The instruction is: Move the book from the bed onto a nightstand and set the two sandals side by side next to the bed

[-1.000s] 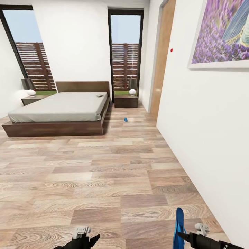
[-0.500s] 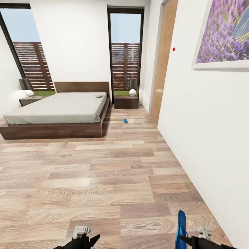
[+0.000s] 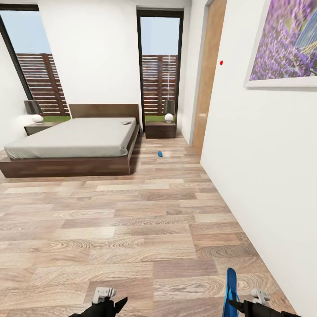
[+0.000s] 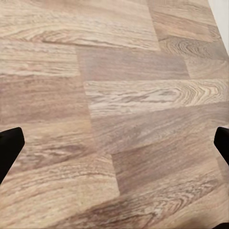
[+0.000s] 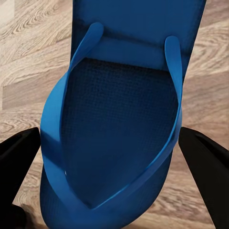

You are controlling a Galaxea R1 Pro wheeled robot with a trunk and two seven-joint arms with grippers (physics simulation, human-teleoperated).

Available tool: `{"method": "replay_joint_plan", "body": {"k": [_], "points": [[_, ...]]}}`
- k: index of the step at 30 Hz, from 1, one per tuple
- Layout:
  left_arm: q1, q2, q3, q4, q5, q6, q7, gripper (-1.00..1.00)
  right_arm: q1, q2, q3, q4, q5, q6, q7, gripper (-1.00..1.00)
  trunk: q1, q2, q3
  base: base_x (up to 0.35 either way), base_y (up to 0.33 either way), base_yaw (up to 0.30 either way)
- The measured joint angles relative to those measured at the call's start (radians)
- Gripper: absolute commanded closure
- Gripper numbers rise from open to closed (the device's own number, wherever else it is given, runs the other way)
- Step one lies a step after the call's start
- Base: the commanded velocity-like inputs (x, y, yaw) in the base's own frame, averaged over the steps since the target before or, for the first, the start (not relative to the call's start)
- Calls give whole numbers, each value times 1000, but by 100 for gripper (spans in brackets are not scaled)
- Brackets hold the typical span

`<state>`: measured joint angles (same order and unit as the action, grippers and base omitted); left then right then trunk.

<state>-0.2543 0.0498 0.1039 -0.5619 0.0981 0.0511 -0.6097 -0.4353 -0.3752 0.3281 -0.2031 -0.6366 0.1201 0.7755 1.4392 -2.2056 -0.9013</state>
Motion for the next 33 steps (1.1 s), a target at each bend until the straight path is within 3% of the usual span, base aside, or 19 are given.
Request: {"method": "replay_joint_plan", "body": {"k": [11, 33], "points": [[0, -5, 0, 0, 0, -3, 0, -100, 0, 0, 0, 0, 0, 0, 0, 100, 0, 0, 2, 34, 0, 0], [0, -5, 0, 0, 1, -4, 0, -100, 0, 0, 1, 0, 0, 0, 0, 100, -1, 0, 2, 313, -30, 0]]}}
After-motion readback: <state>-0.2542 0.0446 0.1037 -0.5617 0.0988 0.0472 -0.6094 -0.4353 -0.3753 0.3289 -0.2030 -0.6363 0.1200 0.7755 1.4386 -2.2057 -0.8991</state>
